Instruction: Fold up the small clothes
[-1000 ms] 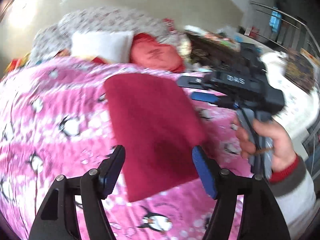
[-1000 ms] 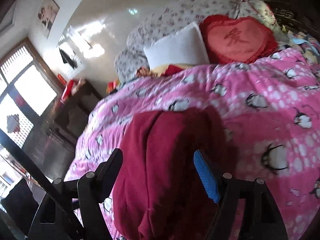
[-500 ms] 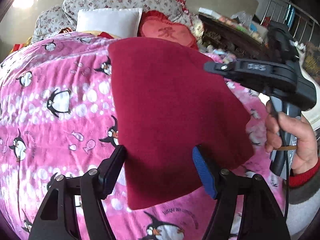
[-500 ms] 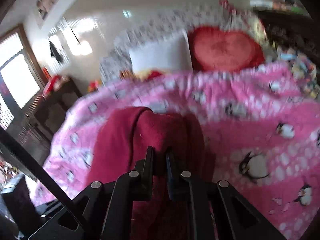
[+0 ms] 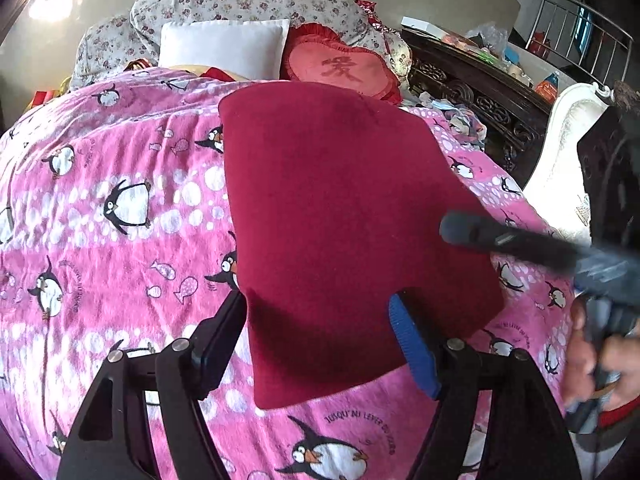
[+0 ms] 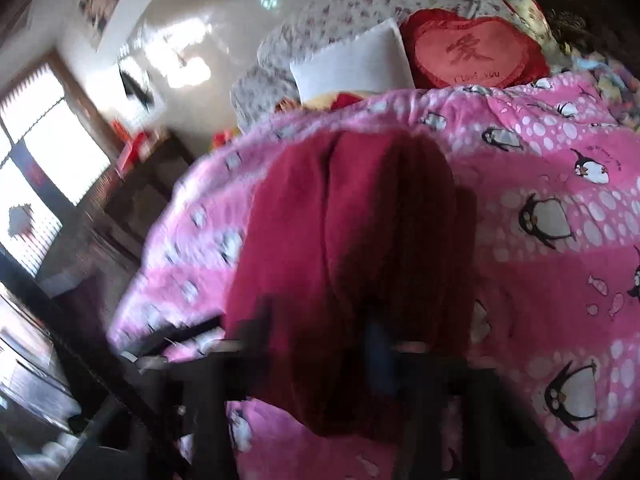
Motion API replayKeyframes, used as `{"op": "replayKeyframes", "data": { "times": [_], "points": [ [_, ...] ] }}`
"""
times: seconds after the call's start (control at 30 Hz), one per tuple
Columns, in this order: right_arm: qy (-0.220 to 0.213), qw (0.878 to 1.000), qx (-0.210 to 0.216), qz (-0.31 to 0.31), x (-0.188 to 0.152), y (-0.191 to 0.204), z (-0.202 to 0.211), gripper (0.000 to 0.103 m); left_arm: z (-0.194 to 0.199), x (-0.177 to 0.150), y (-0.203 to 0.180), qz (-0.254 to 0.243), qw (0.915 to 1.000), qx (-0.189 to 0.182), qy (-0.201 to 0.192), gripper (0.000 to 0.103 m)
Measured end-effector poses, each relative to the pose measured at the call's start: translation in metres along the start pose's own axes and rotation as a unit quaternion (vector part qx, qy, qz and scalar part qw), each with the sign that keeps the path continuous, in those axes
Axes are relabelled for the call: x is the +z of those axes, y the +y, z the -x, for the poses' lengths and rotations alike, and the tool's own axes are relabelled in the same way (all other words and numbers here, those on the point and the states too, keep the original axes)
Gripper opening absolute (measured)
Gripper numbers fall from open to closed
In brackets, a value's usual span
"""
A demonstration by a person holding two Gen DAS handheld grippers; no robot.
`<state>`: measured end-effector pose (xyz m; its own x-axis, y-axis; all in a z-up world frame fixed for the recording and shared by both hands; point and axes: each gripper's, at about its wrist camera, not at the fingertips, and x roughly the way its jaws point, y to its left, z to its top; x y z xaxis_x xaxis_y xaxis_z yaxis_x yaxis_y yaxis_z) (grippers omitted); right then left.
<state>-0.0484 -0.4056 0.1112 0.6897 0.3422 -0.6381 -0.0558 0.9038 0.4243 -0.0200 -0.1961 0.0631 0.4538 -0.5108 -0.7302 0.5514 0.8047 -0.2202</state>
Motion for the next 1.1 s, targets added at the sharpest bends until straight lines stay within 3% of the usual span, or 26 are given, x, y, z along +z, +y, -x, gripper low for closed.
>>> {"op": "replayKeyframes", "data": {
  "times": [0.03, 0.2, 0.27, 0.37, 0.4, 0.43, 0.5, 0.57, 0.67, 1.1],
  "points": [
    [-0.004, 1.0, -0.021, 0.012, -0.003, 0.0, 0.0, 0.017, 0.003, -0.001, -0.001, -0.004, 1.0, 0.003, -0.002, 0.073],
    [-0.005, 0.999, -0.029, -0.018, -0.018, -0.022, -0.008, 0.016, -0.001, -0.007, 0.008, 0.003, 0.9998, 0.02, 0.003, 0.076],
    [0.003, 0.999, -0.022, -0.028, -0.026, -0.028, -0.019, 0.017, -0.004, -0.007, 0.014, 0.017, 0.9996, 0.021, 0.012, 0.076],
    [-0.012, 0.999, 0.001, -0.042, -0.021, -0.03, -0.002, 0.02, 0.004, -0.003, 0.023, 0.039, 0.9992, 0.009, 0.001, 0.077],
    [-0.02, 0.999, 0.001, -0.044, -0.019, -0.03, 0.005, 0.034, 0.008, 0.0, 0.026, 0.044, 0.999, 0.006, -0.007, 0.079],
    [-0.029, 0.999, -0.01, -0.044, -0.017, -0.028, 0.012, 0.061, 0.01, 0.003, 0.03, 0.051, 0.9986, 0.003, -0.015, 0.085],
    [-0.056, 0.996, -0.046, -0.045, -0.013, -0.031, 0.023, 0.085, 0.011, 0.009, 0.038, 0.073, 0.997, -0.006, -0.026, 0.088],
    [-0.061, 0.996, -0.043, -0.055, -0.008, -0.038, 0.023, 0.085, 0.007, 0.015, 0.043, 0.088, 0.9958, -0.013, -0.023, 0.088],
    [-0.053, 0.994, -0.022, -0.095, -0.003, -0.053, 0.011, 0.096, -0.004, 0.021, 0.051, 0.106, 0.994, -0.02, -0.017, 0.088],
    [-0.027, 0.992, 0.036, -0.121, 0.011, -0.078, -0.029, 0.102, -0.05, 0.04, 0.057, 0.115, 0.9912, -0.065, -0.002, 0.097]
  ]
}}
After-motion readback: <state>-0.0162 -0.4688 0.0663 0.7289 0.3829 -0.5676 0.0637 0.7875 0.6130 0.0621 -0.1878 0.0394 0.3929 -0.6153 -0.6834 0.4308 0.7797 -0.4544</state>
